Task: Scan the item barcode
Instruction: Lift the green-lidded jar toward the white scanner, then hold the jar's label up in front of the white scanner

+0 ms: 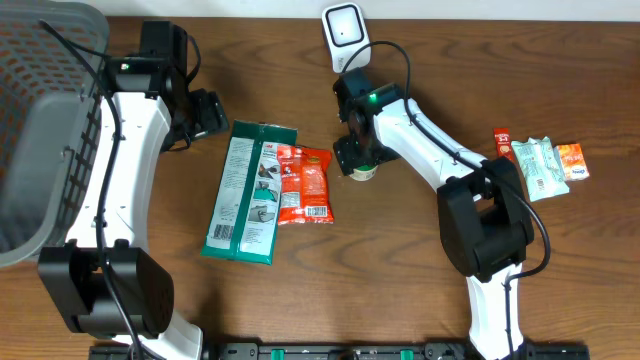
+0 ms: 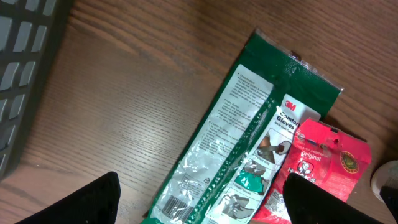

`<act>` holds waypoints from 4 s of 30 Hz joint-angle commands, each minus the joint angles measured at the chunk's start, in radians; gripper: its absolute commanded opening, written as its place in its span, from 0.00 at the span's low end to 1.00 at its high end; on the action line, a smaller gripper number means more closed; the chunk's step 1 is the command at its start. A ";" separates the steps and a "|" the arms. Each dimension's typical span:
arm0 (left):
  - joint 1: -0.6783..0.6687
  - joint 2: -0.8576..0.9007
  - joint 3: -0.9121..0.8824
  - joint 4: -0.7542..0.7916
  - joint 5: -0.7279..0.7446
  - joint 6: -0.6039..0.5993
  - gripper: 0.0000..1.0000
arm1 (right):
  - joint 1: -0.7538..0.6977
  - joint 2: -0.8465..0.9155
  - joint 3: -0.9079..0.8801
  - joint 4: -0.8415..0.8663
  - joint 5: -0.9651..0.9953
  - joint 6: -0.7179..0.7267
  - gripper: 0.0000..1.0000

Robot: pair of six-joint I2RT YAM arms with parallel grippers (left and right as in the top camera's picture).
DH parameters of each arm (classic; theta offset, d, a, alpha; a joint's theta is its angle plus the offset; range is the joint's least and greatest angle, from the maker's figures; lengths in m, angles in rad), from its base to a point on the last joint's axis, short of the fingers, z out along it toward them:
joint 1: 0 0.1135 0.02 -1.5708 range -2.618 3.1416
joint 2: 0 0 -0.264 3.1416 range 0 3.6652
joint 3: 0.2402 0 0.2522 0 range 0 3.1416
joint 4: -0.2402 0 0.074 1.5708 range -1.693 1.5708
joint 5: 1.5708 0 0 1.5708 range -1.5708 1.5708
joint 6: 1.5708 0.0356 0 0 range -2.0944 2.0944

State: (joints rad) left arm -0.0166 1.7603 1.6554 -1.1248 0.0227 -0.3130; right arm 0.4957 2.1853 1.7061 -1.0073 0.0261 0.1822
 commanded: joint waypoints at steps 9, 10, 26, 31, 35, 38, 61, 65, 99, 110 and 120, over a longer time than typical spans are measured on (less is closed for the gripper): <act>0.000 -0.010 0.011 -0.004 -0.009 0.010 0.84 | -0.010 0.010 -0.016 0.002 0.006 0.031 0.75; 0.000 -0.010 0.011 -0.004 -0.009 0.009 0.84 | -0.010 0.010 -0.019 0.002 0.006 0.031 0.75; 0.000 -0.010 0.011 -0.004 -0.009 0.009 0.84 | -0.010 0.011 -0.047 0.039 0.006 0.041 0.75; 0.000 -0.010 0.011 -0.004 -0.009 0.009 0.84 | -0.010 0.008 -0.045 0.036 0.006 0.041 0.69; 0.000 -0.010 0.011 -0.004 -0.009 0.009 0.84 | -0.010 -0.023 -0.016 0.014 0.006 0.037 0.59; 0.000 -0.010 0.011 -0.004 -0.009 0.010 0.84 | -0.010 -0.074 -0.002 0.008 0.006 0.038 0.56; 0.000 -0.010 0.011 -0.004 -0.009 0.009 0.84 | -0.013 -0.417 0.292 -0.019 -0.027 0.042 0.12; 0.000 -0.010 0.011 -0.004 -0.009 0.009 0.84 | -0.018 -0.375 0.282 0.117 0.017 0.042 0.01; 0.000 -0.010 0.011 -0.004 -0.009 0.009 0.84 | -0.122 0.370 0.282 1.514 0.029 0.027 0.01; 0.000 -0.010 0.011 -0.004 -0.009 0.010 0.84 | -0.151 0.381 0.282 1.527 0.029 0.034 0.01; 0.000 -0.010 0.011 -0.004 -0.009 0.009 0.84 | -0.150 0.377 0.283 1.532 0.022 0.034 0.01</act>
State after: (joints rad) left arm -0.0166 1.7603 1.6554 -1.1248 0.0227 -0.3130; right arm 0.3473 2.5748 1.9781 0.5129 0.0486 0.2043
